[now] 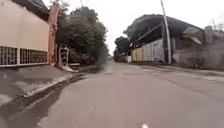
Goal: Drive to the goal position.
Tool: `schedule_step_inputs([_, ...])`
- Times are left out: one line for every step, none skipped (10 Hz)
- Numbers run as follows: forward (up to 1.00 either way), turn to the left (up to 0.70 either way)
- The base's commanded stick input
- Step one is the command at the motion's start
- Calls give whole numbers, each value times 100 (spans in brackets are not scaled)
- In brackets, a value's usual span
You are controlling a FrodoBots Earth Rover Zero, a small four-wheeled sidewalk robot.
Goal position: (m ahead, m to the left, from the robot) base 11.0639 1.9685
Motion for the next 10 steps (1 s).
schedule_step_inputs([100,0])
schedule_step_inputs([100,0])
schedule_step_inputs([100,0])
schedule_step_inputs([98,0])
schedule_step_inputs([85,0])
schedule_step_inputs([85,0])
schedule_step_inputs([85,0])
schedule_step_inputs([85,0])
schedule_step_inputs([85,0])
schedule_step_inputs([85,0])
